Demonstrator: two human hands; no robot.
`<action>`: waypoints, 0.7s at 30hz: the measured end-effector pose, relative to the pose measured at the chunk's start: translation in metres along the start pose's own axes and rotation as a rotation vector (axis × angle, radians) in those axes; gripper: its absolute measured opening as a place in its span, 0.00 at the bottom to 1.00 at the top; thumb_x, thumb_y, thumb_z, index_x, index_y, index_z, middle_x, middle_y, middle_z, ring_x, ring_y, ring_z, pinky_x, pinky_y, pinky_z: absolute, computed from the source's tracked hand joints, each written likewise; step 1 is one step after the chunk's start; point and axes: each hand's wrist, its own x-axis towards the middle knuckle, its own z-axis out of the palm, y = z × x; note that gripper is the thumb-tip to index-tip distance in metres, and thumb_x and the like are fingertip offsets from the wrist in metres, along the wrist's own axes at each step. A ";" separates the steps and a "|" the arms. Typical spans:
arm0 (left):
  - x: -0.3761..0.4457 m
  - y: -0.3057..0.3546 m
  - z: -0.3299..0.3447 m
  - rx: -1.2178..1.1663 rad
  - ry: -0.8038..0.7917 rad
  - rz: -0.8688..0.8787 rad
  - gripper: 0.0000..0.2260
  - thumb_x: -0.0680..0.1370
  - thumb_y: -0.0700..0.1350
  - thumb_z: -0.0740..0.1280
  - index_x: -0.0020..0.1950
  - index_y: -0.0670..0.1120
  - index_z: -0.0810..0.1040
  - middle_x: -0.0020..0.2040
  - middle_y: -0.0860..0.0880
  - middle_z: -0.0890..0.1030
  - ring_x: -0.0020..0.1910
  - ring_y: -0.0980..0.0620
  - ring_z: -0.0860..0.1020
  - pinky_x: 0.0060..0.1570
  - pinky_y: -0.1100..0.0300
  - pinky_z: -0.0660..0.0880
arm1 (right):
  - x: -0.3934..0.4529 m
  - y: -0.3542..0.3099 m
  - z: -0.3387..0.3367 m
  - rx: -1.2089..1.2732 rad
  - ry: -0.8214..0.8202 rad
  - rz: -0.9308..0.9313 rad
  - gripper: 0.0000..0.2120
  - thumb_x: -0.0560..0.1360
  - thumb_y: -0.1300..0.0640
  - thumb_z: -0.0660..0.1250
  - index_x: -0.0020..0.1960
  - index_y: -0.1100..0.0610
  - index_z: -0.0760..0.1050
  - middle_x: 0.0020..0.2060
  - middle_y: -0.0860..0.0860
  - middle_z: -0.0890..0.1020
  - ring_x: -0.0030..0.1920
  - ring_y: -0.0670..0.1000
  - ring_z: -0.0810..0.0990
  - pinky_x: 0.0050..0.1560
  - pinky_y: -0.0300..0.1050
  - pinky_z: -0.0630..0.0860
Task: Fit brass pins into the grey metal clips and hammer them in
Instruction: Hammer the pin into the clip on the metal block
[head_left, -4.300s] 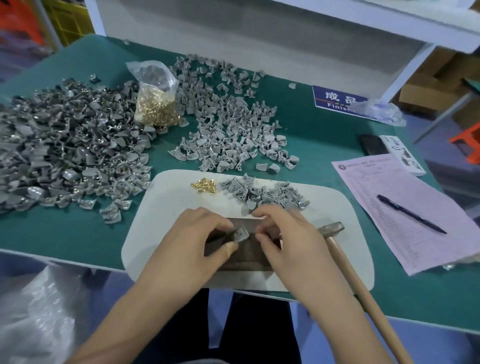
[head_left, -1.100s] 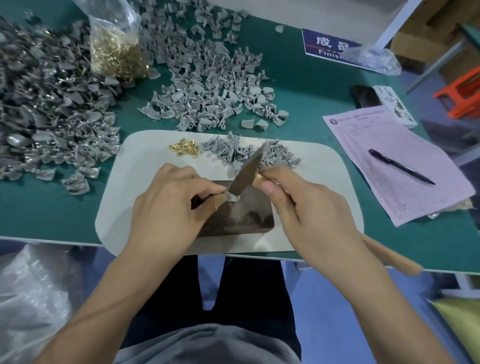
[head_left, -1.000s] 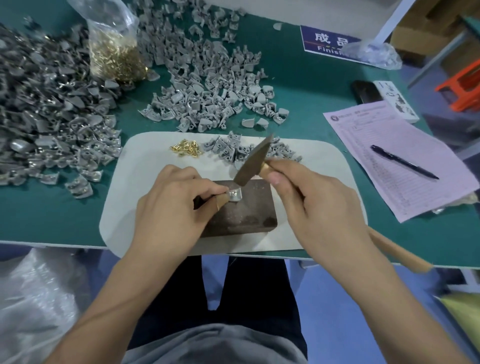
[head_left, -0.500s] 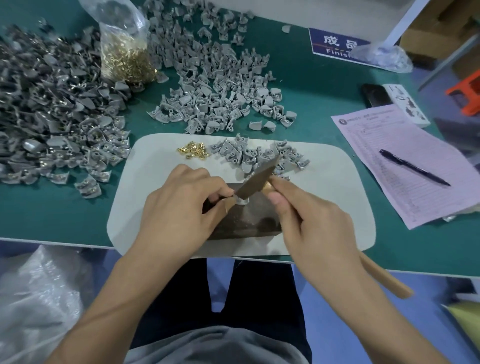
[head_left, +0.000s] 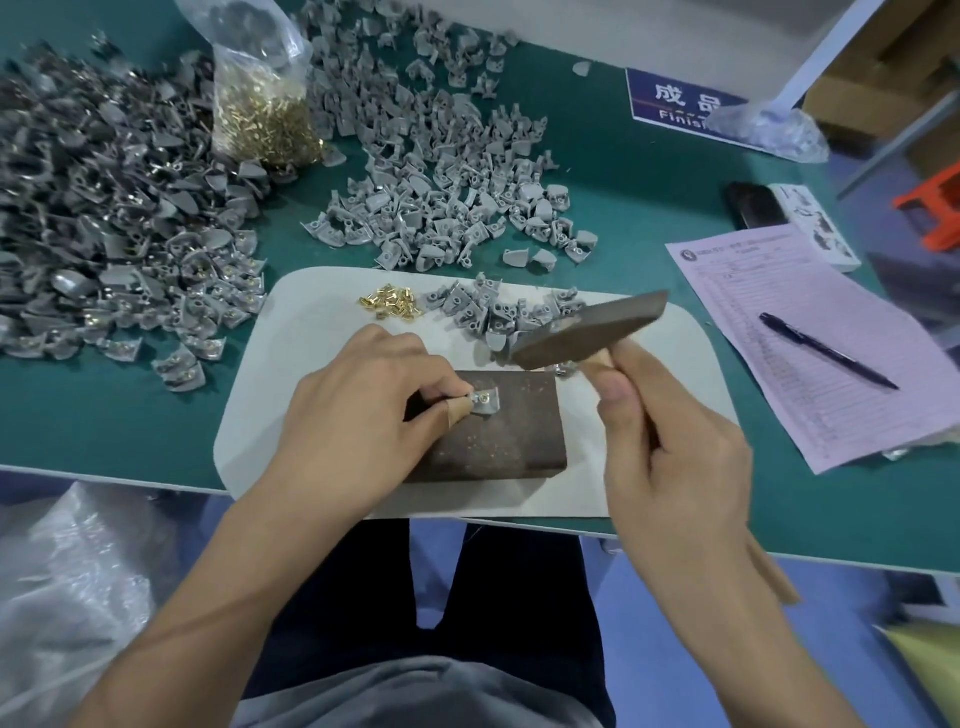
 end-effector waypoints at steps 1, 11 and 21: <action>0.000 0.000 0.000 -0.004 0.001 0.000 0.02 0.76 0.57 0.71 0.46 0.62 0.82 0.40 0.59 0.77 0.48 0.57 0.69 0.36 0.61 0.66 | -0.003 -0.002 0.003 -0.016 -0.043 0.003 0.16 0.84 0.45 0.58 0.64 0.48 0.80 0.42 0.45 0.86 0.39 0.48 0.80 0.35 0.42 0.71; 0.001 -0.003 0.001 -0.003 0.003 0.004 0.02 0.75 0.58 0.71 0.47 0.63 0.83 0.40 0.59 0.77 0.48 0.58 0.69 0.36 0.62 0.67 | -0.006 -0.001 0.006 -0.097 -0.134 -0.074 0.16 0.83 0.45 0.58 0.64 0.47 0.80 0.42 0.46 0.86 0.37 0.54 0.83 0.29 0.50 0.77; -0.002 -0.002 0.003 -0.054 0.019 -0.014 0.01 0.74 0.57 0.72 0.44 0.64 0.81 0.39 0.60 0.76 0.47 0.58 0.69 0.33 0.61 0.66 | -0.004 -0.001 0.004 -0.138 -0.188 -0.040 0.15 0.83 0.41 0.57 0.63 0.41 0.78 0.39 0.43 0.85 0.36 0.51 0.81 0.30 0.46 0.75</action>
